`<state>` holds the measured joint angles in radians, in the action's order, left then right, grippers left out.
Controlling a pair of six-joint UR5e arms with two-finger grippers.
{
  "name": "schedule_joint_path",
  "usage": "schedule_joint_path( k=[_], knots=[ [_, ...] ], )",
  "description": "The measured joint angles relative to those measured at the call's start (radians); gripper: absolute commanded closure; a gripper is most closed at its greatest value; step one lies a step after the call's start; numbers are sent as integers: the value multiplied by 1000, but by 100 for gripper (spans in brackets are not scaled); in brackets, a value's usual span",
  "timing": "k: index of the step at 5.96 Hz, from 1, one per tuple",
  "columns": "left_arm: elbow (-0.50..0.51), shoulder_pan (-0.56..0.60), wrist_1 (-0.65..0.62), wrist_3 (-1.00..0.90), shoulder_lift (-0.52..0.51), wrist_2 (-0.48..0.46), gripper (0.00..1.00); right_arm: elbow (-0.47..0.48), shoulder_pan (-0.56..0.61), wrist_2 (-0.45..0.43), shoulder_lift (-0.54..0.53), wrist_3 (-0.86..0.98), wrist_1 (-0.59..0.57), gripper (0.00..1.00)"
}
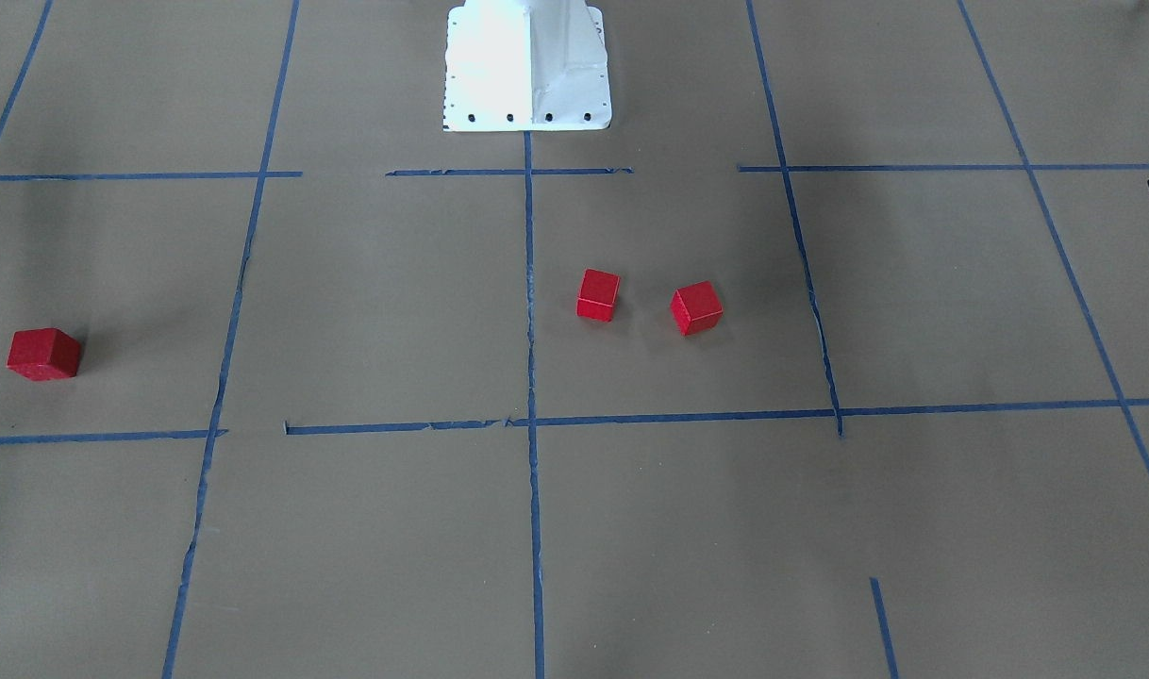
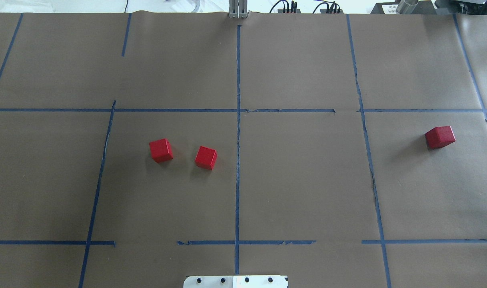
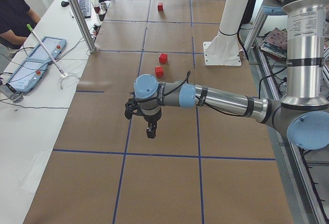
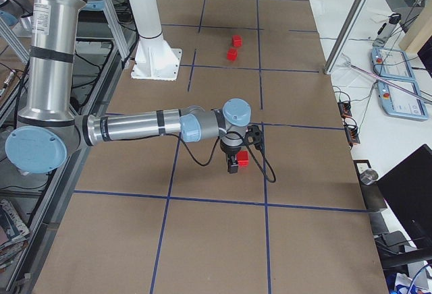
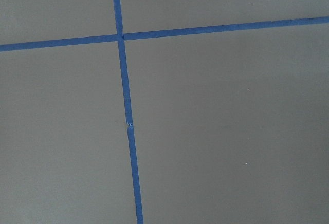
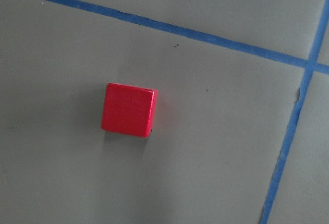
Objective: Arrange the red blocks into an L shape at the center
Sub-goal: 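Lower the right gripper onto the outlying red cube and grasp it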
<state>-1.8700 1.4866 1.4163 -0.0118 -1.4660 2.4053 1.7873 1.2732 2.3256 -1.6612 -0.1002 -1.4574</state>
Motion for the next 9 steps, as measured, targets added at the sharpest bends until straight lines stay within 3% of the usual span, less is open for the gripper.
schedule_joint_path(
  k=[3, 6, 7, 8, 9],
  knots=[
    [-4, 0, 0, 0, -2, 0, 0, -161, -155, -59, 93, -304, 271, 1],
    [-4, 0, 0, 0, -2, 0, 0, -210, -199, -89, 99, -391, 346, 2],
    [-5, 0, 0, 0, -2, 0, 0, -224, -203, -95, 100, -393, 348, 25],
    [-7, 0, 0, 0, -2, 1, 0, -236, -210, -99, 103, -395, 348, 61],
    [-9, 0, 0, 0, -2, 1, 0, -241, -214, -104, 107, -395, 348, 87]
  ],
)
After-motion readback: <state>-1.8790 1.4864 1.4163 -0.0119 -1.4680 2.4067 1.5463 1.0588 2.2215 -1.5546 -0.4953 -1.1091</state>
